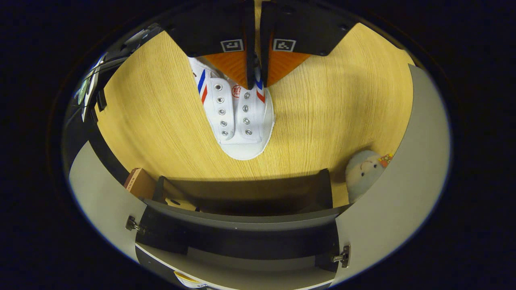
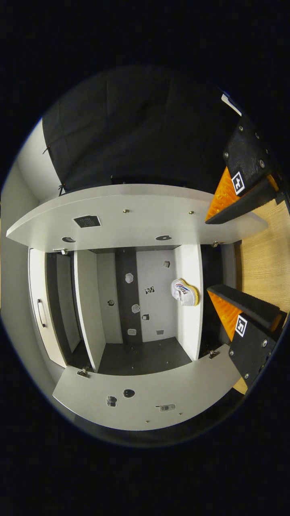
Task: Grab one shoe with the right hand and put it into the shoe cabinet, grab the other shoe with the left hand and put it into the shoe cabinet; then close the right door with the right hand and the left door with the left hand.
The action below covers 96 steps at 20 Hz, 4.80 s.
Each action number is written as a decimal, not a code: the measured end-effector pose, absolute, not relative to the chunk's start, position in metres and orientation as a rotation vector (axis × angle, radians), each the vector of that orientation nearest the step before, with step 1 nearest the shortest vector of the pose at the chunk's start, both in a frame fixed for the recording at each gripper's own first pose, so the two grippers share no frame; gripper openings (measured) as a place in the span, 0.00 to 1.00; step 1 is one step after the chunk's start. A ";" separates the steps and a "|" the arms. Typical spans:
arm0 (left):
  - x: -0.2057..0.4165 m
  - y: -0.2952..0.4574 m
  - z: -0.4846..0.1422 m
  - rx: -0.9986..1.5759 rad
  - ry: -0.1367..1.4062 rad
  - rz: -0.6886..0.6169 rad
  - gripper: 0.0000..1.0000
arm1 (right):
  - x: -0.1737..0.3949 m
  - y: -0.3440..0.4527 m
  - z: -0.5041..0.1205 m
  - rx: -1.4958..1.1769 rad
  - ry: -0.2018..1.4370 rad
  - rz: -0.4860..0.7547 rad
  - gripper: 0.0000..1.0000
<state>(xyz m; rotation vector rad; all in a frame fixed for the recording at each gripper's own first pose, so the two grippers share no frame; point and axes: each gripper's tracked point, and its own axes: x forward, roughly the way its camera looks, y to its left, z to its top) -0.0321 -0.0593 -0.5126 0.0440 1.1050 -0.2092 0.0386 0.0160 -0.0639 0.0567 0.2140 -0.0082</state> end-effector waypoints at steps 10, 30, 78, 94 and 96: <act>-0.019 -0.066 -0.483 -0.005 1.066 -0.247 0.07 | 0.037 0.014 -0.055 0.079 0.196 0.001 0.92; 0.082 -0.079 -0.223 -0.132 0.793 -0.206 0.06 | 0.047 0.040 -0.016 0.098 0.103 0.243 0.92; 0.300 -0.103 -0.105 -0.087 0.522 -0.152 0.98 | 0.019 0.014 -0.011 0.115 0.090 0.195 0.92; 0.122 -0.057 0.079 0.037 0.123 -0.057 0.96 | -0.002 -0.100 -0.015 0.057 0.095 0.045 0.93; 0.100 -0.053 0.090 0.034 0.095 -0.052 0.96 | 0.003 -0.117 -0.026 0.056 0.110 0.023 0.92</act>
